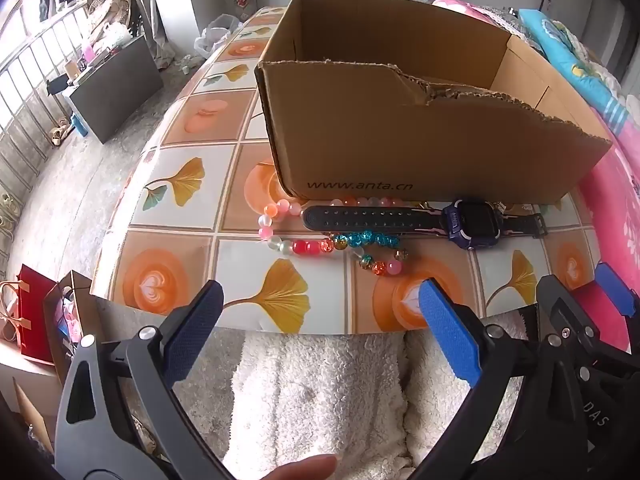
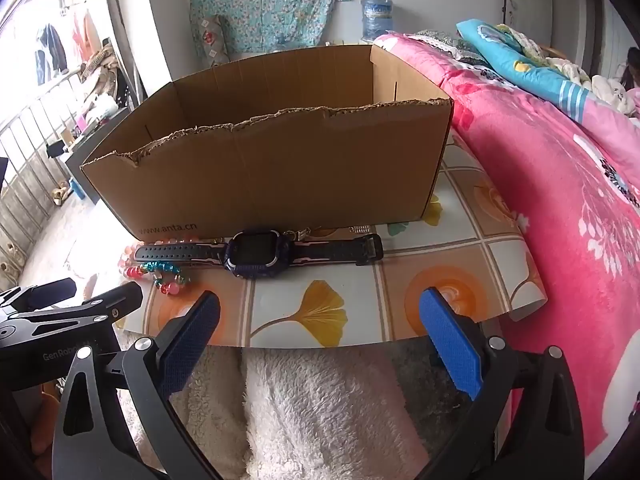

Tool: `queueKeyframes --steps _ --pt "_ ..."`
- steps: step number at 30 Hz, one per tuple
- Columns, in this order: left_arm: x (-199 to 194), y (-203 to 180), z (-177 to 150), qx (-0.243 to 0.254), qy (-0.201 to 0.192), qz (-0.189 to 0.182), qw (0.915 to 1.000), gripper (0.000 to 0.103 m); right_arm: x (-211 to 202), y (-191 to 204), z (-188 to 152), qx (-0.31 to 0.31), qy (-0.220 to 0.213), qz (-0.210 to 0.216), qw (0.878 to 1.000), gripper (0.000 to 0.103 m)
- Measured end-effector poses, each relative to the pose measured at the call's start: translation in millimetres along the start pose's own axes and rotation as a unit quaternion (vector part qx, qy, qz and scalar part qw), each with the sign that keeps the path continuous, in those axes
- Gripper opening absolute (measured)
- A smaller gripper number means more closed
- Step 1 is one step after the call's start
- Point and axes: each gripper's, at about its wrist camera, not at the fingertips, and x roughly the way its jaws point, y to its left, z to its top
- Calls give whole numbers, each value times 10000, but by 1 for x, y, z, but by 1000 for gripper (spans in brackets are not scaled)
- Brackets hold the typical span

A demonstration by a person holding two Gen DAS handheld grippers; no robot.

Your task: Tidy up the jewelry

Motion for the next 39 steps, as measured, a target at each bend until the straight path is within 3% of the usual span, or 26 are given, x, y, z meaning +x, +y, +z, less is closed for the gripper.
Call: queueKeyframes --steps 39 --pt "2 0 -1 -4 28 0 10000 94 -1 1 1 -21 7 -72 10000 98"
